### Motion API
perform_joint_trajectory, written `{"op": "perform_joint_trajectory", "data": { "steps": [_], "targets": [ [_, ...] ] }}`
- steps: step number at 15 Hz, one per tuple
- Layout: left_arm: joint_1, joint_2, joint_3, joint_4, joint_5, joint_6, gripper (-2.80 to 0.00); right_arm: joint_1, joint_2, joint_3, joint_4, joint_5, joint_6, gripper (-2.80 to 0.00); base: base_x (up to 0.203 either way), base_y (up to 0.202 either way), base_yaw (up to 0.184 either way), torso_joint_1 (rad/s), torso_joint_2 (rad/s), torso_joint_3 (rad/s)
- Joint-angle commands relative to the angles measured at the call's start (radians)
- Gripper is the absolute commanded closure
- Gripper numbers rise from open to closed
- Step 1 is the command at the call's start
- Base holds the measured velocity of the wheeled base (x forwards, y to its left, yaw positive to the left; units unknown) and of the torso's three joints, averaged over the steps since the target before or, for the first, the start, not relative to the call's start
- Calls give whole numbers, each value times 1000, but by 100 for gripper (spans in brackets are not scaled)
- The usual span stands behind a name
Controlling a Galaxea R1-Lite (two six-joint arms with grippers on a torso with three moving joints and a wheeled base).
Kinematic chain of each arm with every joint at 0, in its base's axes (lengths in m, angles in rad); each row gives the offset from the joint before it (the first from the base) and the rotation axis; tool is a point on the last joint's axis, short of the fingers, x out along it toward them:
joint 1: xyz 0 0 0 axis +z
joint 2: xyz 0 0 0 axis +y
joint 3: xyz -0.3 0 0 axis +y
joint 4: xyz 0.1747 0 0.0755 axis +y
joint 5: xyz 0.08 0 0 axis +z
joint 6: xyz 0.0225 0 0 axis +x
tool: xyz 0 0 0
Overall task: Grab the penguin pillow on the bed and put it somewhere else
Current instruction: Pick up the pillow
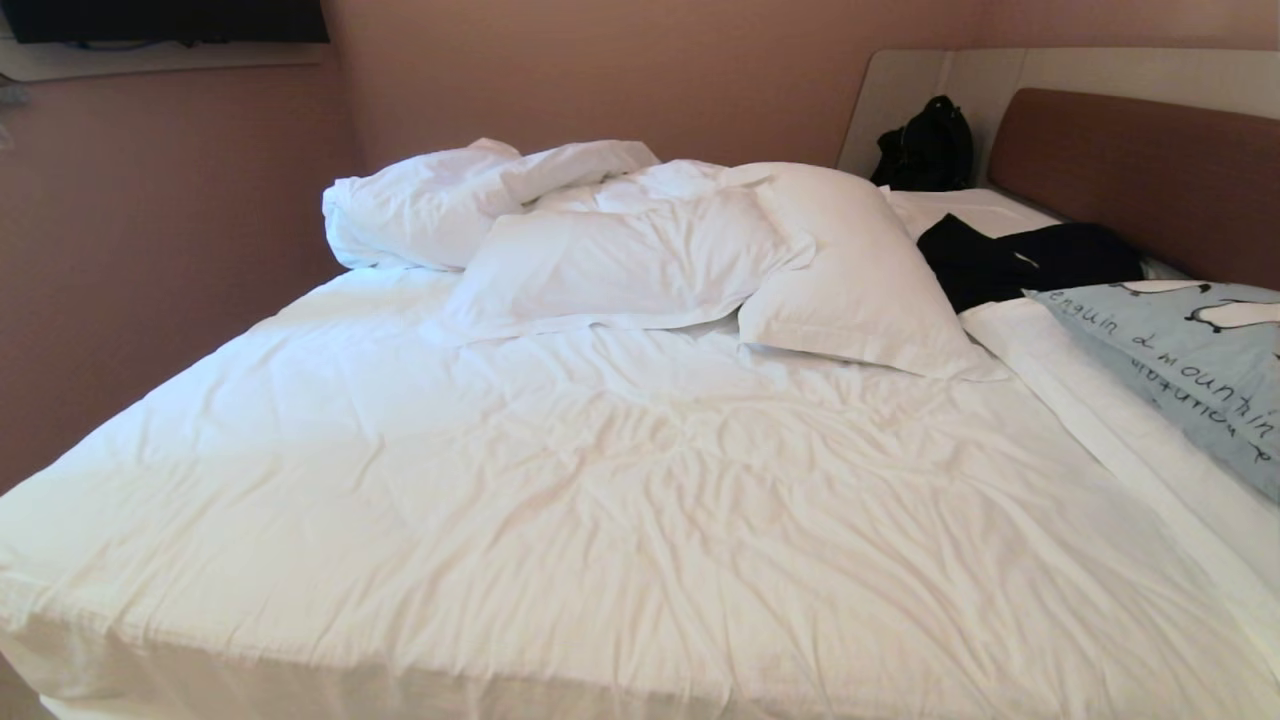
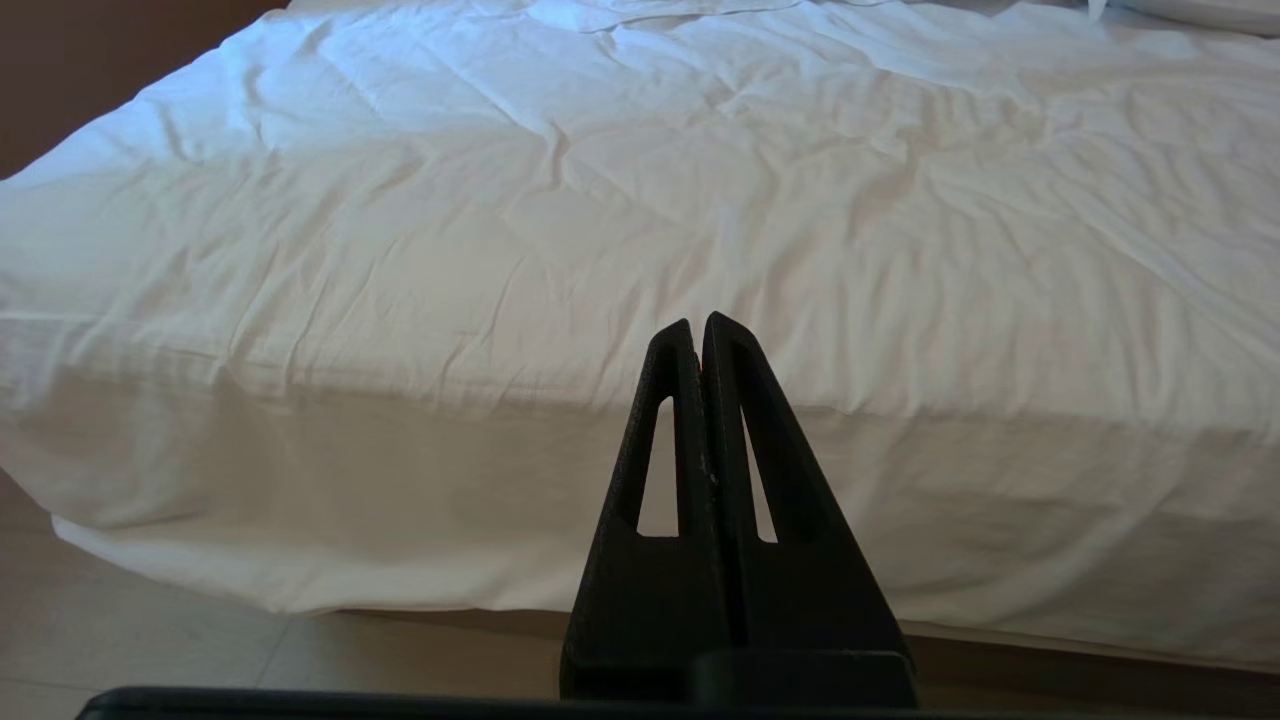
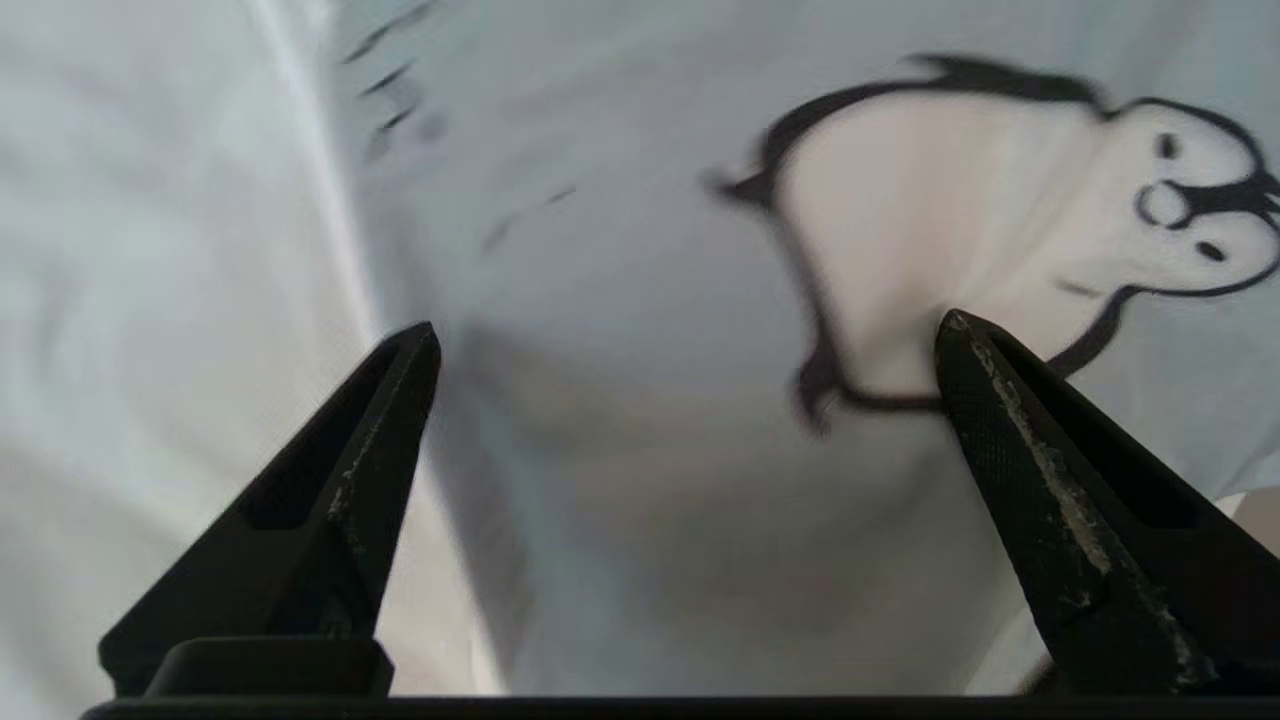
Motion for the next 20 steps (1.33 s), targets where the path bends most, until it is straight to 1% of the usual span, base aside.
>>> {"op": "perform_joint_trajectory", "data": {
  "steps": [1,3,6,8,9,11,12,14,20],
  "targets": [
    [0,0,2,0,0,0,0,26,-50,49,-3,-3,-112,-280,0,0,0,0,0,0],
    [0,0,2,0,0,0,0,45,-52,76,-9,-7,-154,-280,0,0,0,0,0,0],
    [0,0,2,0,0,0,0,50,-36,78,-24,-31,-162,-280,0,0,0,0,0,0],
    [0,0,2,0,0,0,0,71,14,76,-59,-103,-167,-280,0,0,0,0,0,0],
    [0,0,2,0,0,0,0,81,47,76,-102,-147,-172,-280,0,0,0,0,0,0],
    [0,0,2,0,0,0,0,104,108,87,-274,-253,-190,-280,0,0,0,0,0,0],
    [0,0,2,0,0,0,0,111,114,105,-320,-279,-209,-280,0,0,0,0,0,0],
    [0,0,2,0,0,0,0,130,98,131,-330,-285,-225,-280,0,0,0,0,0,0],
    [0,0,2,0,0,0,0,144,104,131,-334,-320,-228,-280,0,0,0,0,0,0]
  ]
}}
